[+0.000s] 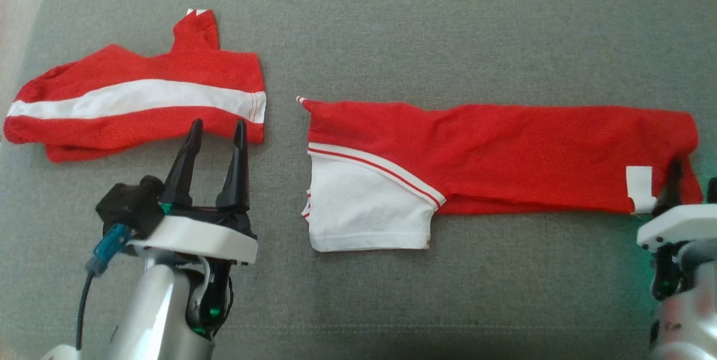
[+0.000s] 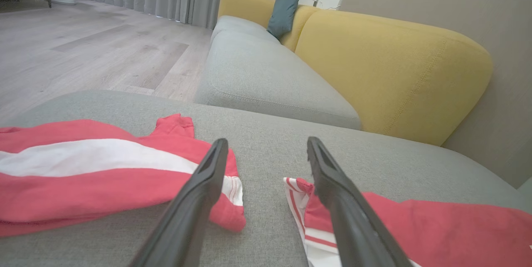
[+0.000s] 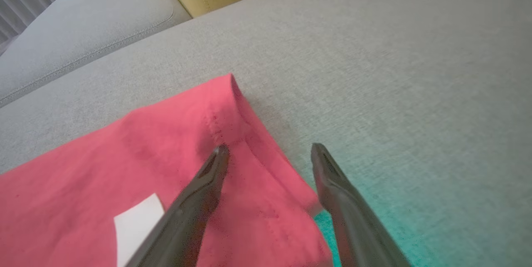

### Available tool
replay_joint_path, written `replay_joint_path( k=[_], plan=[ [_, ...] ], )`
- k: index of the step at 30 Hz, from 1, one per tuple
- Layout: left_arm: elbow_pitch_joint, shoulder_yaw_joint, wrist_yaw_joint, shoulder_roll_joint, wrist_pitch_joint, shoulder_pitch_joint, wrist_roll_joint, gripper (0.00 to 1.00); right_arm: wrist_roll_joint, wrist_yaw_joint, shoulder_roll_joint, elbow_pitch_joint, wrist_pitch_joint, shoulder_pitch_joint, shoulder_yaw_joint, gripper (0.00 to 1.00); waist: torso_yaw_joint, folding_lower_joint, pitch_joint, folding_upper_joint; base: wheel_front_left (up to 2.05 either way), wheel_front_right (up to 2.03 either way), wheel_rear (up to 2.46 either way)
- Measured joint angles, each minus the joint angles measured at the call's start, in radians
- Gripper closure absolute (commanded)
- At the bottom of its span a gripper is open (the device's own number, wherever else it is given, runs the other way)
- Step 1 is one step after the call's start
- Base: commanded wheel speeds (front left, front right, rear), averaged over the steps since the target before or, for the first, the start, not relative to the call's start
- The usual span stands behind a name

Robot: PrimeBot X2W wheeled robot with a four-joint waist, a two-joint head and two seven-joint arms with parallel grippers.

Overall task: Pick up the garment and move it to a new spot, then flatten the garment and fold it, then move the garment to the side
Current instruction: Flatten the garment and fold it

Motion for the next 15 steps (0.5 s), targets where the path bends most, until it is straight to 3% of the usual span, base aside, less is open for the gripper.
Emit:
replay_joint_path(
  k=[13,14,15],
  plan=[
    [-0.007,0.000,0.000,-0.001,0.000,-0.024,-0.018,0.00,-0.063,0.000,-0.002,0.077,0.065,-0.096,-0.061,0.00,0.011,-0.0001,0.053,0.0000,0.00,0.00,0.00],
    [-0.007,0.000,0.000,-0.001,0.000,-0.024,-0.018,0.00,-0.063,0.000,-0.003,0.083,0.070,-0.101,-0.062,0.43,0.011,-0.0001,0.054,0.0000,0.00,0.00,0.00],
    [-0.007,0.000,0.000,-0.001,0.000,-0.024,-0.018,0.00,-0.063,0.000,-0.003,0.086,0.072,-0.103,-0.063,0.98,0.010,-0.0001,0.054,0.0000,0.00,0.00,0.00]
  ],
)
